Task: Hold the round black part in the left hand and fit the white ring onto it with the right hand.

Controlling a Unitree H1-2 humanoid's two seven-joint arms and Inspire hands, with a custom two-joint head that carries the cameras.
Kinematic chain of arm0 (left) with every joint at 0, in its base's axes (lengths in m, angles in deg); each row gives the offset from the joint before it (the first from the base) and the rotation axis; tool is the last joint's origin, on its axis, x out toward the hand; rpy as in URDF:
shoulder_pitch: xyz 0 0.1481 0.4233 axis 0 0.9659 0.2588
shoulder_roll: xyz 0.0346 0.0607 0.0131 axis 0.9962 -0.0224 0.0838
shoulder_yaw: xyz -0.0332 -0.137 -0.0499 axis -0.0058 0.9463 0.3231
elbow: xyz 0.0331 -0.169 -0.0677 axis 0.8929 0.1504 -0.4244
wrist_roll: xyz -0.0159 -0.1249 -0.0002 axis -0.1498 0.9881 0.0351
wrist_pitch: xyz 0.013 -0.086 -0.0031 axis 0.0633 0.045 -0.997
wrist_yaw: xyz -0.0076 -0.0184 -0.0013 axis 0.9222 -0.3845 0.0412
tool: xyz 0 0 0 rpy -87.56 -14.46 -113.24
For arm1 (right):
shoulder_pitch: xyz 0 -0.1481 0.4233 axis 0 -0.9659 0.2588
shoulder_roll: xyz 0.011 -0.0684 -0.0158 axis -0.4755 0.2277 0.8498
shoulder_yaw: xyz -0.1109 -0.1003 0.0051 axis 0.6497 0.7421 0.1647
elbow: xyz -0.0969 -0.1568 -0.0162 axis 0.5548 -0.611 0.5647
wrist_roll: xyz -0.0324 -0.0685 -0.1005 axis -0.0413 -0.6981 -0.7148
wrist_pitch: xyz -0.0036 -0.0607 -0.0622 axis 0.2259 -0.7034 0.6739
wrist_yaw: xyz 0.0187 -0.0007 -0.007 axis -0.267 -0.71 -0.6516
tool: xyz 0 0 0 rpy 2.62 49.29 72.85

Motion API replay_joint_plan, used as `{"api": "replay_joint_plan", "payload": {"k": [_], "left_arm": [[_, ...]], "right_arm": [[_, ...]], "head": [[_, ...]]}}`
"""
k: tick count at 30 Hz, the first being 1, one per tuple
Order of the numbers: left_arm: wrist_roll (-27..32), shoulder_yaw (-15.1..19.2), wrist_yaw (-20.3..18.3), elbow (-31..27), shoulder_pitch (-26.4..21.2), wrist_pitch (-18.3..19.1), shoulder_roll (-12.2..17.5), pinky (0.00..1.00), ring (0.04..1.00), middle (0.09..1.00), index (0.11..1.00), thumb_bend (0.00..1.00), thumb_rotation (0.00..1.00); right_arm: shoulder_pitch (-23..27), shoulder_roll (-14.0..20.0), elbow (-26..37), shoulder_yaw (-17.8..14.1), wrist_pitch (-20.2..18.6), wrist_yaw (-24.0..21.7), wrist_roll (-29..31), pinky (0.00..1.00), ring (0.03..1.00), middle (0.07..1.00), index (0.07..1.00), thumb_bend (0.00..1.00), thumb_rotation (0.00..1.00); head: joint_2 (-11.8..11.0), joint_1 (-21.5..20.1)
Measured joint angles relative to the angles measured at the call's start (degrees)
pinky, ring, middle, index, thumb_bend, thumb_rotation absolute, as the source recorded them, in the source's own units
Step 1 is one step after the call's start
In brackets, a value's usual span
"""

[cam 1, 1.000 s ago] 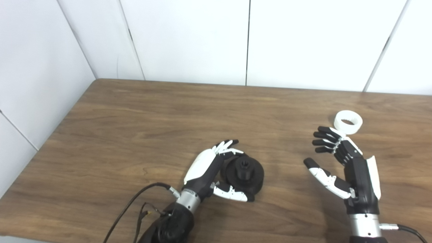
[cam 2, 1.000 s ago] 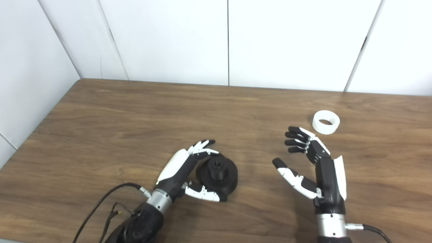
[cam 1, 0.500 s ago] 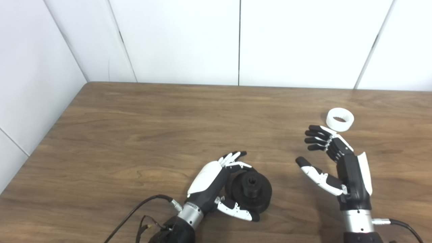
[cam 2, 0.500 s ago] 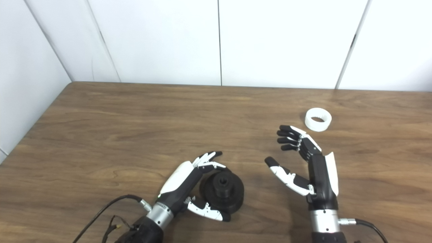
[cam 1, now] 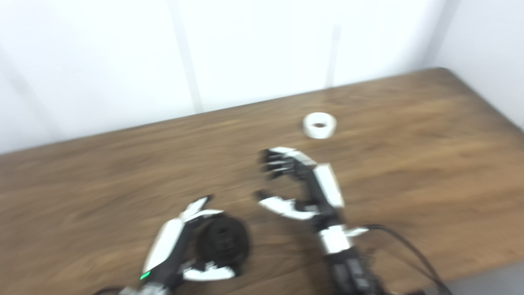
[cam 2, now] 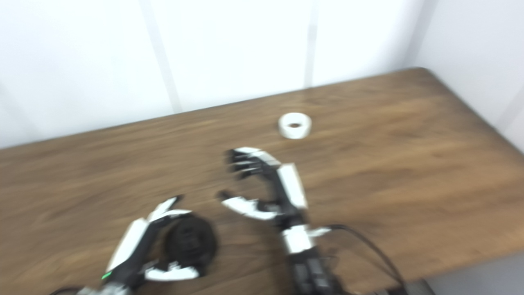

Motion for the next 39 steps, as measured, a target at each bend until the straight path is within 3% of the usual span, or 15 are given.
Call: {"api": "replay_joint_plan", "payload": {"k": [3,16,21,29,35,39], "left_arm": [[0.5,0.6,-0.5,0.0,0.0,-0.4,0.8,0.98,0.992,0.96,0.59,0.9,0.21],[0.5,1.7,-0.5,0.0,-0.2,-1.1,0.8,0.91,0.963,0.941,0.586,0.91,0.19],[0.5,1.8,-0.6,-0.1,-0.2,-1.0,0.8,0.9,0.962,0.942,0.581,0.92,0.19],[0.5,2.2,-0.8,-0.6,-0.1,-0.8,0.8,0.89,0.96,0.942,0.584,0.92,0.19],[0.5,2.2,-1.0,-0.7,-0.1,-0.9,0.8,0.9,0.966,0.945,0.579,0.92,0.19],[0.3,2.0,-1.0,-0.7,-0.1,-0.9,0.8,0.9,0.969,0.944,0.579,0.92,0.19]], "right_arm": [[0.0,-0.2,0.0,0.2,-1.1,0.5,-0.9,0.6,0.673,0.705,0.73,0.58,0.15],[0.4,-0.3,-0.3,-0.2,-2.0,2.8,-3.0,0.6,0.671,0.707,0.726,0.58,0.21],[1.6,1.2,-0.2,-1.3,-5.2,2.8,-5.3,0.62,0.686,0.727,0.732,0.58,0.23],[2.8,3.5,0.7,-3.0,-10.5,3.9,-11.1,0.72,0.801,0.821,0.738,0.58,0.27],[8.0,4.9,2.9,-6.1,-15.2,4.1,-12.6,0.61,0.767,0.857,0.744,0.57,0.28],[11.2,7.5,3.3,-8.3,-16.6,4.1,-12.2,0.65,0.776,0.852,0.748,0.57,0.32]], "head": [[-0.6,-1.8],[-1.0,-1.9],[-1.1,-2.1],[-1.1,-2.1],[-0.9,-1.6],[-1.0,-1.4]]}}
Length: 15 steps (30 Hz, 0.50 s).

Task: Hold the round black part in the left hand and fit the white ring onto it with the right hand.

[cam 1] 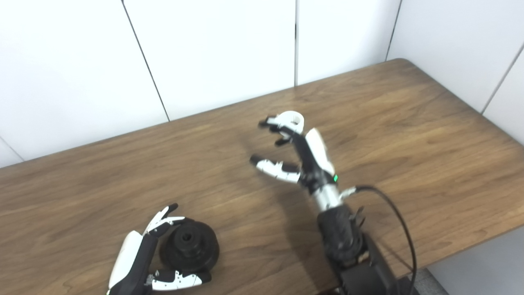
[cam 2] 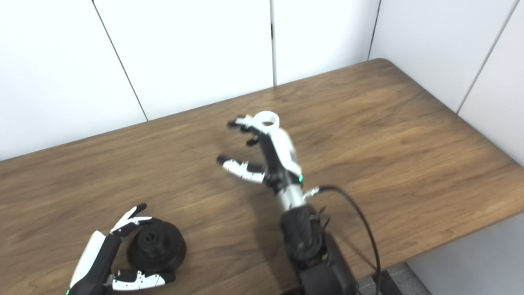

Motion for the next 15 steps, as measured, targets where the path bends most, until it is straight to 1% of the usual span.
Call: {"api": "replay_joint_plan", "payload": {"k": [1,5,9,12,15], "left_arm": [[-0.2,0.0,0.0,0.0,0.0,0.0,0.0,0.91,0.97,0.944,0.579,0.92,0.19],[-0.8,-0.4,-0.1,0.0,0.1,0.1,0.0,0.96,0.982,0.947,0.579,0.92,0.2],[-1.2,-1.1,-0.4,0.0,0.2,0.2,0.0,1.0,0.996,0.951,0.581,0.92,0.2],[-1.7,-1.4,-0.5,0.1,0.2,0.5,-0.1,1.0,1.0,0.952,0.583,0.93,0.19],[-2.5,-1.8,-0.4,0.1,0.2,0.6,-0.3,1.0,1.0,0.952,0.583,0.94,0.21]], "right_arm": [[0.6,0.7,0.1,-0.4,-0.9,0.0,0.0,0.65,0.776,0.851,0.748,0.58,0.32],[2.7,2.3,0.2,-1.3,-2.1,-0.2,0.0,0.65,0.766,0.838,0.742,0.6,0.35],[6.9,5.0,0.2,-2.4,-4.1,-1.1,-0.1,0.61,0.754,0.83,0.736,0.61,0.34],[9.3,6.7,0.2,-2.8,-5.6,-1.7,-0.1,0.61,0.752,0.826,0.73,0.62,0.33],[11.6,8.3,0.1,-3.3,-7.1,-2.3,0.0,0.58,0.738,0.815,0.723,0.63,0.31]], "head": [[0.0,0.2],[-0.1,0.4],[-0.2,0.6],[-0.3,0.9],[-0.6,1.2]]}}
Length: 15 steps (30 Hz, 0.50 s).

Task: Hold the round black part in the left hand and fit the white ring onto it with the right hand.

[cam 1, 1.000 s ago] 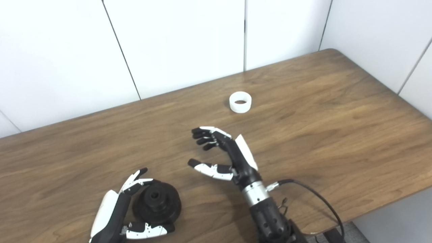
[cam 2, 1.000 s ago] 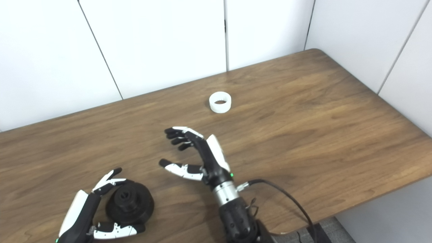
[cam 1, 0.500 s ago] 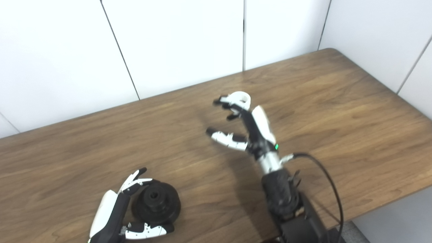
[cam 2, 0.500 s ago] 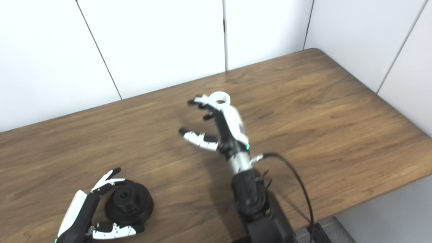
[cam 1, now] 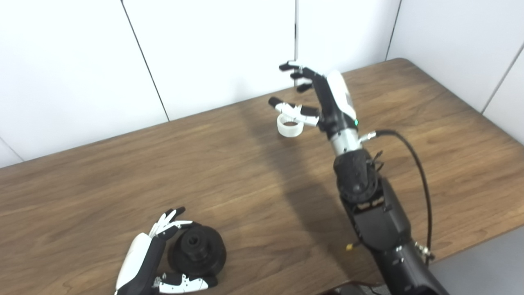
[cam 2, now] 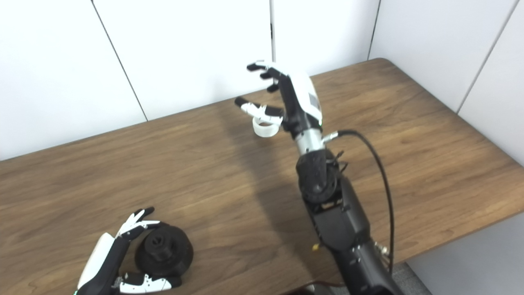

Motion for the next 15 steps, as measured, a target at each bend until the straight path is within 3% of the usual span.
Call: {"api": "replay_joint_plan", "payload": {"k": [5,15], "left_arm": [[-2.9,-0.9,0.7,0.1,-0.3,-0.4,0.0,1.0,1.0,0.955,0.588,0.95,0.21],[-5.0,-1.6,0.9,0.1,-0.7,-0.4,0.0,1.0,1.0,0.96,0.593,0.97,0.19]], "right_arm": [[2.1,2.2,-1.5,0.2,-1.3,-1.0,0.0,0.57,0.722,0.798,0.721,0.64,0.25],[5.4,6.9,-7.2,1.8,-3.0,-4.5,-0.6,0.5,0.675,0.772,0.722,0.66,0.23]], "head": [[-0.5,0.3],[-0.7,1.1]]}}
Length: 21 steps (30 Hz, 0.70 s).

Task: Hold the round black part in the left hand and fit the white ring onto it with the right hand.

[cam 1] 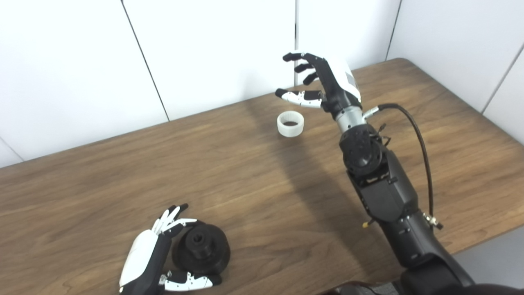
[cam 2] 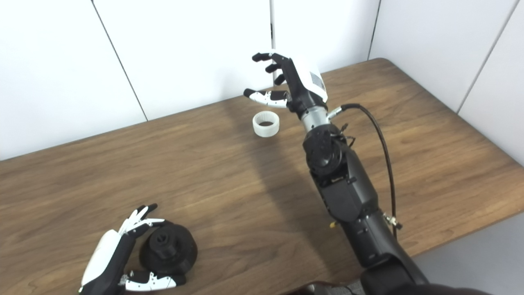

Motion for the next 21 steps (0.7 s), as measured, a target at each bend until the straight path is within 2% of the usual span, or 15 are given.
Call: {"api": "replay_joint_plan", "payload": {"k": [6,12,18,20,21], "left_arm": [[-0.2,-0.1,0.0,0.0,-0.1,0.1,0.0,1.0,1.0,0.961,0.595,0.97,0.18],[-0.2,-0.2,-0.1,0.0,-0.2,0.1,-0.1,1.0,1.0,0.961,0.595,0.97,0.19],[-0.3,-0.2,-0.1,0.0,-0.2,0.1,-0.1,1.0,1.0,0.964,0.593,0.97,0.19],[-0.3,-0.2,-0.1,0.0,-0.2,0.1,-0.1,1.0,1.0,0.965,0.595,0.96,0.2],[-0.3,-0.2,-0.1,0.0,-0.2,0.2,-0.1,1.0,1.0,0.966,0.596,0.96,0.2]], "right_arm": [[2.9,4.0,-6.1,2.7,-0.7,-2.3,-2.0,0.53,0.701,0.78,0.747,0.65,0.27],[5.5,8.5,-14.9,8.8,0.1,-3.0,-7.4,0.55,0.708,0.769,0.737,0.64,0.32],[7.9,10.6,-21.9,12.1,1.1,-2.7,-9.7,0.56,0.718,0.769,0.741,0.65,0.37],[8.3,10.9,-23.0,13.2,1.6,-2.7,-10.3,0.58,0.728,0.778,0.751,0.66,0.47],[8.6,11.2,-23.8,14.0,1.8,-3.0,-10.6,0.59,0.738,0.788,0.763,0.68,0.56]], "head": [[0.1,0.4],[0.0,0.9],[0.3,1.2],[0.4,1.2],[0.4,1.2]]}}
